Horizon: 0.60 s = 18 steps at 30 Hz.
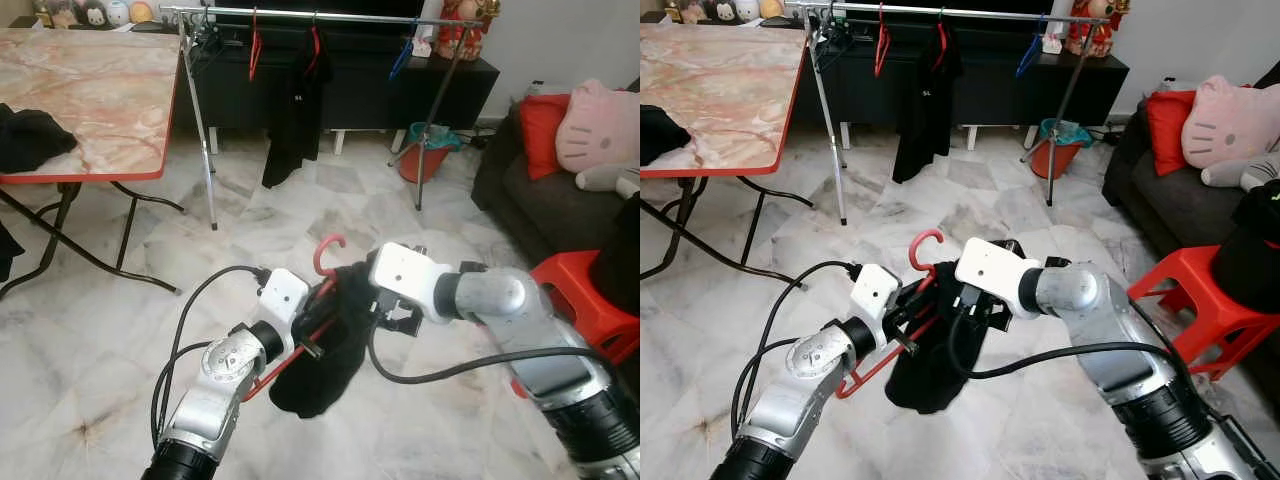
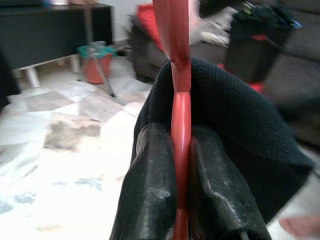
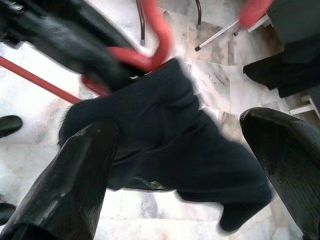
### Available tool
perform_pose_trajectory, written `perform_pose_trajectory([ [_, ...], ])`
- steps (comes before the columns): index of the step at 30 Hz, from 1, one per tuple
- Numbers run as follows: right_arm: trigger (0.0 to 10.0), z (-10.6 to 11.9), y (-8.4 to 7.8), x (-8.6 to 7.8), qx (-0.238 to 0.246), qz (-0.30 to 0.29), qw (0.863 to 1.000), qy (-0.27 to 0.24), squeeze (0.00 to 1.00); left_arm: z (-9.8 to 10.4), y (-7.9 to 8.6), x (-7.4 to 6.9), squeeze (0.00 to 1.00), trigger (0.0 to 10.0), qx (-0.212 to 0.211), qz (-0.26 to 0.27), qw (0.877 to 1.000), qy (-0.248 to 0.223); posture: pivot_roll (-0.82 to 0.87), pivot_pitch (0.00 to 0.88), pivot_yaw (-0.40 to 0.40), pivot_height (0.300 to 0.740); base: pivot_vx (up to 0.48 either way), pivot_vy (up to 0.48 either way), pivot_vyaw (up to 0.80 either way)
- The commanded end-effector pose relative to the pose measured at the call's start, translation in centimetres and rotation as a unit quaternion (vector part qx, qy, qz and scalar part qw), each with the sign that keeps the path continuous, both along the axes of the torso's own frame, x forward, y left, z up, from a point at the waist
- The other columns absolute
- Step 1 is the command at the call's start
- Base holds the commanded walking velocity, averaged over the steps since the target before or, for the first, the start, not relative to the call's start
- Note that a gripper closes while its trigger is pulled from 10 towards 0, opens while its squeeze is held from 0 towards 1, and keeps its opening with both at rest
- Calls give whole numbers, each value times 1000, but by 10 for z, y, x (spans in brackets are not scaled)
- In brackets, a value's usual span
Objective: Hang hanger
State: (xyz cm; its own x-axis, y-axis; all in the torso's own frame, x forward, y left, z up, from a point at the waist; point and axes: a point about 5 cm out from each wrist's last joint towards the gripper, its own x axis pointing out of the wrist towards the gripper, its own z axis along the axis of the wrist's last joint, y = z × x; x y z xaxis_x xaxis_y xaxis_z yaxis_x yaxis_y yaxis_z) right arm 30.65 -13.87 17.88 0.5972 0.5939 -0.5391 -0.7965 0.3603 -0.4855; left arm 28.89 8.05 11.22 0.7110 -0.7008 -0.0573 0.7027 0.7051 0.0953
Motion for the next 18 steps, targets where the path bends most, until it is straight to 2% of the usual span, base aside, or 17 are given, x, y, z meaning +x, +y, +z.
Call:
perform_pose_trajectory([
  [1,10000,1,-11,5,13,-15,1000,5,0,10,-6,-4,0,10000,-4,-34,999,-14,61,48,-141,740,0,0,0],
  [4,10000,-2,-16,6,36,-13,999,26,0,11,0,-8,0,10000,5,-57,998,-8,61,48,-141,740,0,0,0],
  [10,10000,-7,-28,2,51,15,997,60,0,9,16,-17,0,10000,32,-85,996,5,65,52,-139,740,0,0,0],
  [11,10000,-7,-28,2,51,15,997,60,0,9,16,-17,0,10000,32,-85,996,5,65,52,-139,740,0,0,0],
  [13,10000,-6,-27,1,81,27,993,77,0,10,21,-18,0,10000,30,-84,996,10,65,52,-139,740,0,0,0],
  [14,10000,-6,-25,-3,96,51,990,86,0,10,24,-19,0,10000,32,-83,996,13,65,52,-139,740,0,0,0],
  [18,10000,-9,-26,-7,102,76,987,100,0,10,28,-21,0,10000,35,-87,995,18,65,52,-139,740,0,0,0],
])
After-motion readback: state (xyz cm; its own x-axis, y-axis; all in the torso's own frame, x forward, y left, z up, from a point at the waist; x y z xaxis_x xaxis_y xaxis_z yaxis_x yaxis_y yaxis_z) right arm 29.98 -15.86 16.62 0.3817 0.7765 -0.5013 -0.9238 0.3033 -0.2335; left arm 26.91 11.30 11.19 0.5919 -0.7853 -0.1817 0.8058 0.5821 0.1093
